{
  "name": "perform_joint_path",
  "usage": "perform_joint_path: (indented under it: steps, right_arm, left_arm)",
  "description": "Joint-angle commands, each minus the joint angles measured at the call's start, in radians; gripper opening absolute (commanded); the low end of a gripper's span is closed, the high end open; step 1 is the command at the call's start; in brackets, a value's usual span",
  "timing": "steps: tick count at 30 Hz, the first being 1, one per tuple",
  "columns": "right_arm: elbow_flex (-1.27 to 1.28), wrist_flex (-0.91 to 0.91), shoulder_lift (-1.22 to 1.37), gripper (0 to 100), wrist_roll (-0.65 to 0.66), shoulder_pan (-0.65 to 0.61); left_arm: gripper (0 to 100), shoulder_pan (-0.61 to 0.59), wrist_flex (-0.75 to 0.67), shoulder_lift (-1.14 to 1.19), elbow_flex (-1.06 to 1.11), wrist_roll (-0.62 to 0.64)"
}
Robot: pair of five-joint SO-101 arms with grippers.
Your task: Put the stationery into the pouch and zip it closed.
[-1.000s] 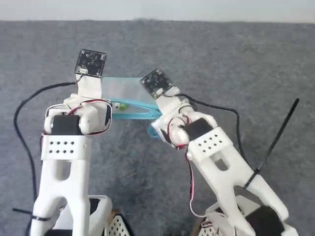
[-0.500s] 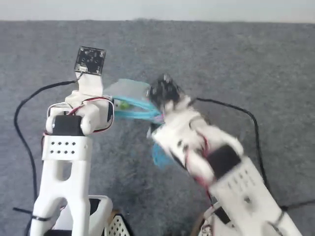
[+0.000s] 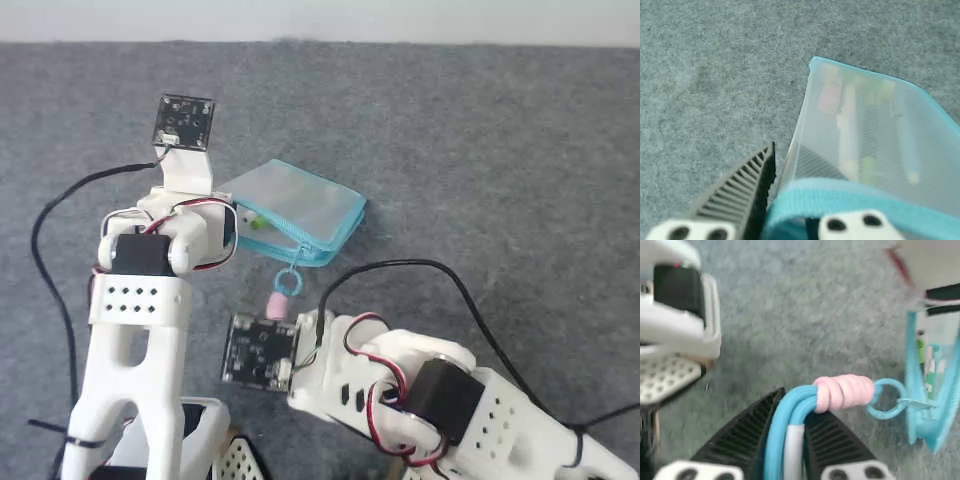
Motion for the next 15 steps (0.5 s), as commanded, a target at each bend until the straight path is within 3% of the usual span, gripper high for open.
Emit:
perform_joint_path:
  steps: [1,10,15]
  right_arm:
    - [-0.006,0.101,-0.033,12.0,0.066,-0.013]
    - [-0.005,0.291,-0.022,32.8,0.074,-0.061]
    - [-0.008,0.305,-0.022,41.1,0.071,0.028]
  left_arm:
    - [5,0.003,-0.038,0.015,-0.012,0.025]
    - [5,0.003,-0.034,0.015,-0.013,0.025]
    - [5,0.003,-0.034,0.015,-0.013,0.025]
